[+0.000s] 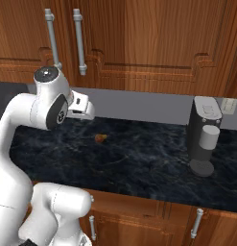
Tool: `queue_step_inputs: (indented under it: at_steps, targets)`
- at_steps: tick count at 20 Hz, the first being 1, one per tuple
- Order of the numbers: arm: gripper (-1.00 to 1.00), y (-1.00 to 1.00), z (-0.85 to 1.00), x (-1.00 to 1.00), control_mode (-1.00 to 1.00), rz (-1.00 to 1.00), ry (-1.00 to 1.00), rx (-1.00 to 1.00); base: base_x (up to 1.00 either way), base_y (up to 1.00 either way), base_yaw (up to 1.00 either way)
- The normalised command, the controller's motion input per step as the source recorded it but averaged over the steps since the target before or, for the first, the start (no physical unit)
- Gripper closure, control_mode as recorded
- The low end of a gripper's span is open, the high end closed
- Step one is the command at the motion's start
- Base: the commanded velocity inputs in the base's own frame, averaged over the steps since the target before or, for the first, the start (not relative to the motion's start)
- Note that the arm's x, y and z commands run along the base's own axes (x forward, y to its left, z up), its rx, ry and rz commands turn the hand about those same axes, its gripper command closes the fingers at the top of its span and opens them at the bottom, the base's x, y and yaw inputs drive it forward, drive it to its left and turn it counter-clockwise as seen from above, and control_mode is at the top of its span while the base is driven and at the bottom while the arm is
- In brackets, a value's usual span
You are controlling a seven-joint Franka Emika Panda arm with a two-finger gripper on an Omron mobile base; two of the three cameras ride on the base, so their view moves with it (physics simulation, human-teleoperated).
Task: Pick the bar soap and bar soap from the cabinet and place them on the counter.
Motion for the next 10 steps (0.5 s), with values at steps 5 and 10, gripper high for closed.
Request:
queue_step_inputs:
  at_steps: [5, 10]
  targets:
    - [-1.0, -0.1, 0.17, -0.35, -1.0, 0.0, -0.32, 0.0, 0.0, 0.0, 0.0]
    - [-1.0, -0.07, 0.19, -0.36, -1.0, 0.0, -0.31, 0.0, 0.0, 0.0, 0.0]
